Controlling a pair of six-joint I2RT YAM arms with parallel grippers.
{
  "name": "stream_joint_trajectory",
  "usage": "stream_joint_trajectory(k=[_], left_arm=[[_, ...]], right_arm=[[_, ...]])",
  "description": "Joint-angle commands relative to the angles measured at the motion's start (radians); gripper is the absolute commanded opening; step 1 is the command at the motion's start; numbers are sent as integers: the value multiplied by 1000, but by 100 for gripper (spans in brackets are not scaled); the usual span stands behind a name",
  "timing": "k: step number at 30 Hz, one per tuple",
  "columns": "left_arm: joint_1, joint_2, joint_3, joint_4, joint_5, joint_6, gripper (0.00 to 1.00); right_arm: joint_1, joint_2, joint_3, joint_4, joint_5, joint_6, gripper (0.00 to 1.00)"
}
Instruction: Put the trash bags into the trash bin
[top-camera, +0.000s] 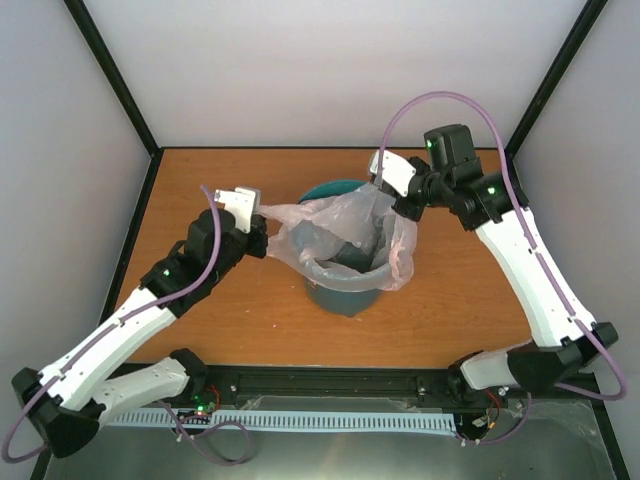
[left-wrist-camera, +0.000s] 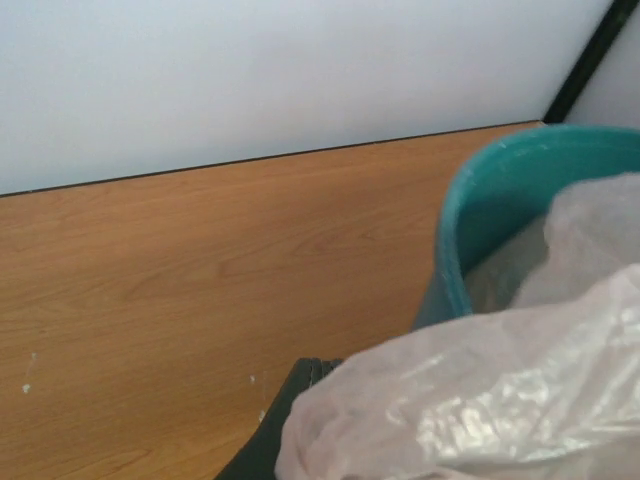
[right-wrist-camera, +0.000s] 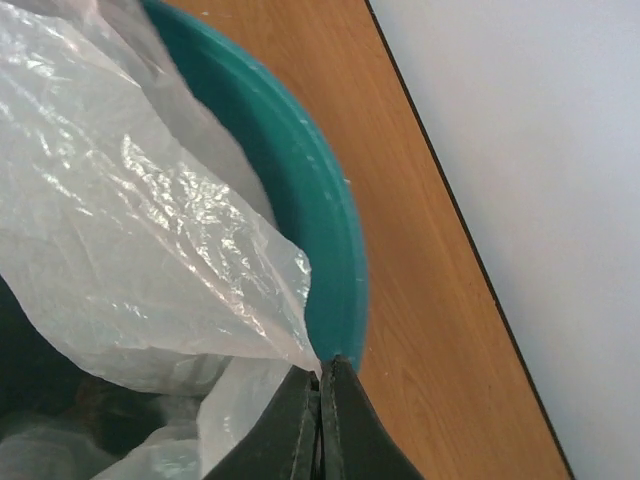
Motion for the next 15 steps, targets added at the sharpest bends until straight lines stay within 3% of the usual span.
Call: stream_joint_trajectory(k=[1,9,15], left_arm=[[29,105,125,-25,-86,-47,1],[197,348,284,-63,37,-64,1],[237,485,369,-55,109,-62,1]], right_arm=[[-93,80,78,4,-109,34,3],[-190,193,104,45,-213,85,4],[-227,254,128,71,-240,110,3]])
